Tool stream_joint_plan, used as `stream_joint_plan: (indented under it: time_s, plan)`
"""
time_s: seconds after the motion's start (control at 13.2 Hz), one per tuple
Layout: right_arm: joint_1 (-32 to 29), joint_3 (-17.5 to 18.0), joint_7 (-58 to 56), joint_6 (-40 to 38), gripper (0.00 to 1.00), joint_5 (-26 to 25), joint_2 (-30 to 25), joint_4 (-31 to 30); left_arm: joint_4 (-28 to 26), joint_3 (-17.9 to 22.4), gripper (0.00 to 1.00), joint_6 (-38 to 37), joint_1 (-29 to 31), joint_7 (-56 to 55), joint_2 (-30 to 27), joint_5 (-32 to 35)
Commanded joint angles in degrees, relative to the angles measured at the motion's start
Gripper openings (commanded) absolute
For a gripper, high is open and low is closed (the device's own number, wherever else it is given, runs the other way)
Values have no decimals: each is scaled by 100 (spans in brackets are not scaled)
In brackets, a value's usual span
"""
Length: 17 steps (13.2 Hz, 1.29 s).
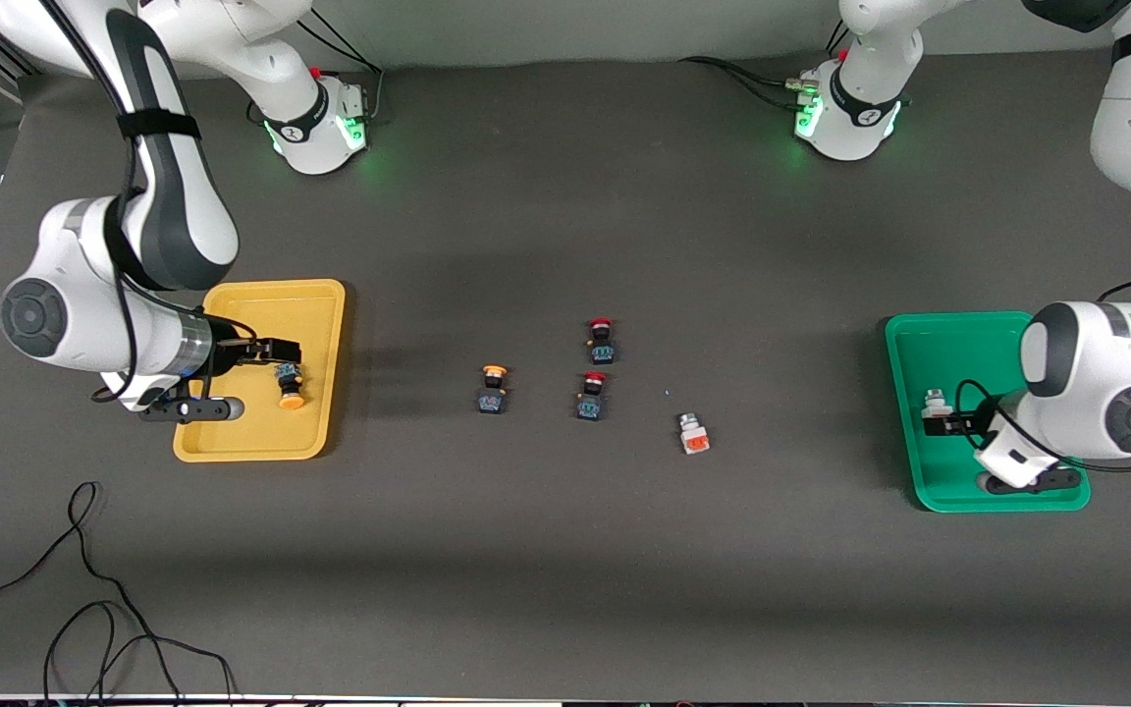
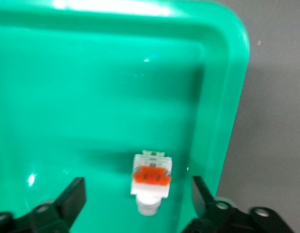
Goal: Place green and yellow buttons in trays
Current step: 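Lower both grippers onto another yellow button and white button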
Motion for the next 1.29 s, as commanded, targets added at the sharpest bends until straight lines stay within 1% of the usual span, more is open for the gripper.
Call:
stream_joint_plan:
  time_s: [0.0,0.15,0.23,0.38,0.53,0.61,0.76,1.06,1.21]
  plan:
    - [522,-21,956,-186,100,373,283,578,764,-88,100,-1367,-81,6,-584,-50]
    - [918,-21,1651,-134,100,565,651,999,1582,-272,100,-2117,-90,14,-637,-156]
    - [1103,-21,1924,-116,100,662,888,1262,1785,-404,100,-2233,-81,14,-646,-157]
    - [1323,-21,2347,-90,100,803,1398,1790,1858,-650,100,-2190,-90,6,-699,-157]
    - [1525,-21,2498,216,100,1128,1689,1871,1840,-966,100,-2015,-116,-108,-655,-183]
    - [1639,-21,2507,383,100,1173,1812,1854,1814,-1107,100,-1884,-125,-117,-611,-296]
    - [1807,-21,2551,734,100,1182,2111,1836,1761,-1161,100,-1698,-588,-632,-497,-367]
    - [2088,-12,2560,1525,100,1278,2744,1775,1735,-1170,100,-1470,-1721,-2775,-312,-420]
    - [2097,-3,2534,1956,100,1279,2885,1547,1691,-1170,100,-1347,-2240,-3647,-286,-455]
